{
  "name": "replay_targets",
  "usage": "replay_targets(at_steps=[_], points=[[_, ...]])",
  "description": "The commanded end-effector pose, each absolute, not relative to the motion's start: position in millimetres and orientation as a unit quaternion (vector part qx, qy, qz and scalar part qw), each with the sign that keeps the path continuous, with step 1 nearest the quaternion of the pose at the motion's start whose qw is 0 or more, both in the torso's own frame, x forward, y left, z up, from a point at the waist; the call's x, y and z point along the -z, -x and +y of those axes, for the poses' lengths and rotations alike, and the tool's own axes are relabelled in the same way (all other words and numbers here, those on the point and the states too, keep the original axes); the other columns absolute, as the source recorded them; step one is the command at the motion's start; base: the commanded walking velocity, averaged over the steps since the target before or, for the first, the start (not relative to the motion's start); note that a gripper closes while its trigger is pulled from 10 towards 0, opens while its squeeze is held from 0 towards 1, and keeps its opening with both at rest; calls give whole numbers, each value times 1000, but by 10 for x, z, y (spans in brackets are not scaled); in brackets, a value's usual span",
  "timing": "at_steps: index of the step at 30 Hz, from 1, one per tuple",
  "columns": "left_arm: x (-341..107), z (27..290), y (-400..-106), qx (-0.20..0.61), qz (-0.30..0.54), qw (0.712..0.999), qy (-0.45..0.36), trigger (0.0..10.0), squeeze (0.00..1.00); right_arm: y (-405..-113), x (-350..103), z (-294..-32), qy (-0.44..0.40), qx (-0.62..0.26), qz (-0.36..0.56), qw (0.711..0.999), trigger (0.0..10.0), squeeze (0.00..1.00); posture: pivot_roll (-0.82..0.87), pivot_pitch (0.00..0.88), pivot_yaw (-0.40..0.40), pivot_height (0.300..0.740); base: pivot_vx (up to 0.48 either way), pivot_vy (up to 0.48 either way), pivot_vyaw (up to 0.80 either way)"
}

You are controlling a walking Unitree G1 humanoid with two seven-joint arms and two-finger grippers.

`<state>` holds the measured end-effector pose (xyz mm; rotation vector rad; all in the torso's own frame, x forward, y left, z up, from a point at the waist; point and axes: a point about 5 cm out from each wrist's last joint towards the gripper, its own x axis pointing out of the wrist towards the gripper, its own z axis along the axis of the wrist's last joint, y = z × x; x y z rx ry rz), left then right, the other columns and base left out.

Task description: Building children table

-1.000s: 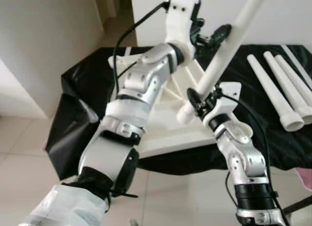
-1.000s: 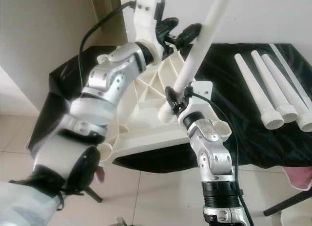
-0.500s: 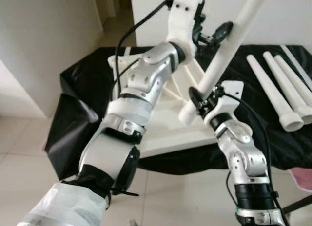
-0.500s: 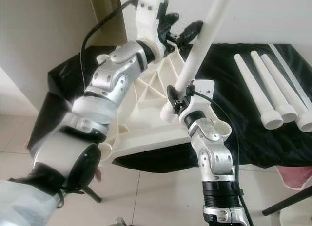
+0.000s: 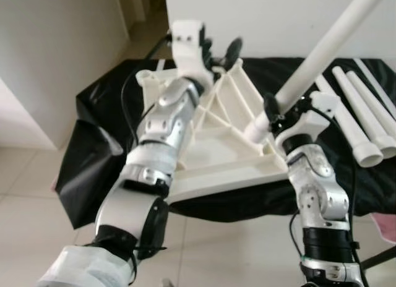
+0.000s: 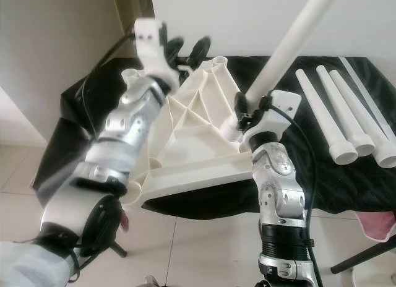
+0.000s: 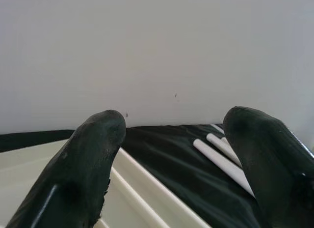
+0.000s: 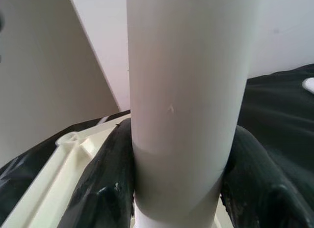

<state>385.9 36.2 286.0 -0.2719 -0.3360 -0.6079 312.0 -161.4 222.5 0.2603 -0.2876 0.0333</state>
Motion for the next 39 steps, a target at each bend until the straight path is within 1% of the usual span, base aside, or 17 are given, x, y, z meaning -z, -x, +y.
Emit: replay_targets(at_steps=[1,2,3,9,10,12,16,17,18,20,23,24,25,27,33,36,39], points=[[-2803,366,-3843,298,-162,932,123,10000,0,-3120,-2277,-1636,-126,0,-156,980,10000,0,-123,14,26,740,0,0,0],[-2803,366,-3843,298,-162,932,123,10000,0,-3120,-2277,-1636,-126,0,-156,980,10000,0,-123,14,26,740,0,0,0],[-2699,392,-3813,298,-154,934,121,10000,0,-3125,-2285,-1684,-124,24,-155,980,10000,0,-115,21,23,740,0,0,0],[-2565,411,-3757,297,-143,936,128,10000,0,-3117,-2298,-1728,-113,37,-157,980,10000,0,-108,27,23,740,0,0,0],[-2455,362,-3672,307,-140,936,103,10000,0,-3089,-2263,-1756,-87,45,-157,983,10000,0,-103,31,23,740,0,0,0],[-2364,308,-3591,320,-141,934,77,10000,0,-3063,-2238,-1765,-76,43,-158,984,10000,0,-101,33,23,740,0,0,0],[-2304,276,-3539,329,-138,932,68,10000,0,-3043,-2228,-1770,-72,40,-161,983,10000,0,-101,35,24,740,0,0,0],[-2191,212,-3418,355,-130,924,53,10000,0,-3003,-2195,-1796,-66,46,-161,984,10000,0,-100,37,27,740,0,0,0],[-2191,212,-3418,355,-130,924,53,10000,0,-3003,-2195,-1796,-66,46,-161,984,10000,0,-100,37,27,740,0,0,0],[-2109,150,-3286,393,-136,909,14,10000,0,-2967,-2158,-1822,-60,55,-157,984,10000,0,-98,39,27,740,0,0,0],[-2073,128,-3241,407,-140,903,-9,10000,0,-2954,-2143,-1828,-58,58,-155,984,10000,0,-98,39,27,740,0,0,0],[-2023,104,-3173,426,-143,893,-33,10000,0,-2934,-2123,-1837,-57,63,-153,985,10000,0,-98,42,29,740,0,0,0],[-2023,104,-3173,426,-143,893,-33,10000,0,-2934,-2123,-1837,-57,63,-153,985,10000,0,-98,42,29,740,0,0,0],[-1933,76,-3072,450,-137,881,-56,10000,0,-2890,-2079,-1857,-52,73,-148,985,10000,0,-97,45,30,740,0,0,0],[-1725,71,-2980,472,-92,874,-76,10000,0,-2789,-1999,-1892,-41,86,-139,986,10000,0,-106,51,32,740,0,0,0],[-1708,72,-2953,474,-89,872,-79,10000,0,-2758,-1977,-1901,-40,90,-136,986,10000,0,-107,52,33,740,0,0,0],[-1698,66,-2883,485,-88,866,-82,10000,0,-2664,-1931,-1924,-29,100,-129,986,10000,0,-114,57,36,740,0,0,0]])
